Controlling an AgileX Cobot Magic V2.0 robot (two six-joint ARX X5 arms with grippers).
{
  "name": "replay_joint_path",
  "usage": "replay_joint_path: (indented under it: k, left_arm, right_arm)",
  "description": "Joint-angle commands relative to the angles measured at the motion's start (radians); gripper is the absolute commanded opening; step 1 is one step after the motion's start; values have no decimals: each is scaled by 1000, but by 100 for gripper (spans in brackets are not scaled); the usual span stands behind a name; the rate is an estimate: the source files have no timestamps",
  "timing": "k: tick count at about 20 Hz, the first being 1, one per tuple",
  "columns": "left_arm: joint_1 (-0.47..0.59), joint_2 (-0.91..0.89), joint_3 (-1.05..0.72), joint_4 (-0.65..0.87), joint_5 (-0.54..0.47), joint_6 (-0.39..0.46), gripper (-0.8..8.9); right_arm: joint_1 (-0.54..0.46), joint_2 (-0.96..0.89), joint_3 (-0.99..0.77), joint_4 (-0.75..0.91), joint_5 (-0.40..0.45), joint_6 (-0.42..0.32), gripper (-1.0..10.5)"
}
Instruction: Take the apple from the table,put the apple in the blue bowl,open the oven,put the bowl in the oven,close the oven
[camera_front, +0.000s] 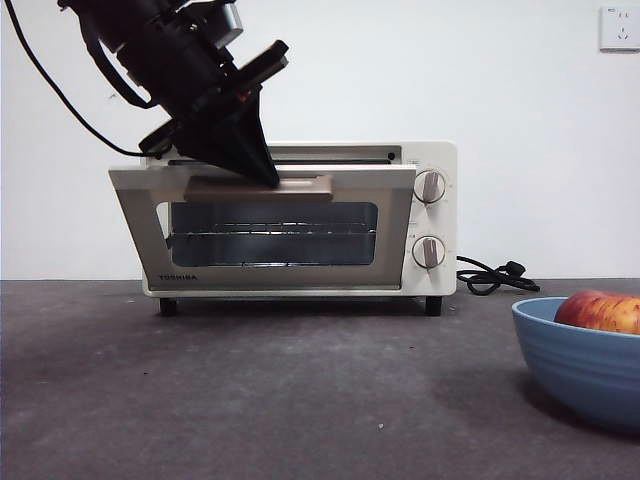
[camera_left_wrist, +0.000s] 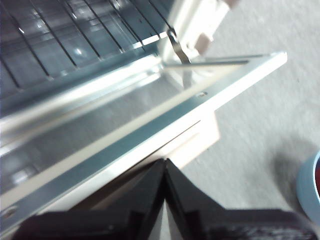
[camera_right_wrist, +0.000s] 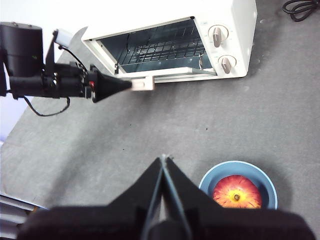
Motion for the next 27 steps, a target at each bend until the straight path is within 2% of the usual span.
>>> replay_joint_path:
  k: [1,4,9,16,19,21,23,25,27]
  left_arm:
    - [4,60,-69,14,-102,-25,-6]
    - [3,60,-118,54,-93,-75,-6]
    - [4,60,-154,92,-91,-88,-6]
    - [4,60,-204,22,-90,40,-7]
    - [5,60,-221,11,-84,51,-7]
    - [5,60,-221,-8,-2,55,-7]
    - [5,48,-221,-69,131,81,-6]
    - [-7,1,-221,-152,153,122,-6]
    - [-11,-89,-221,-221,153,150,-6]
  right_arm:
    - [1,-3,2,2,3,-3,-8]
    - [1,-3,2,0,5,-3,-8]
    - [1,-2,2,0,7,-3,-8]
    - [1,-2,2,-35,18,-3,-3]
    - [1,-2,2,-80,18,-3,-3]
    - [1,-1,2,-110,19,-3,-3]
    - [1,4,2,-145,20,12,-3]
    - [1,29,1,-213,26,53,-3]
    - [1,71,-2,-264,27,29,-3]
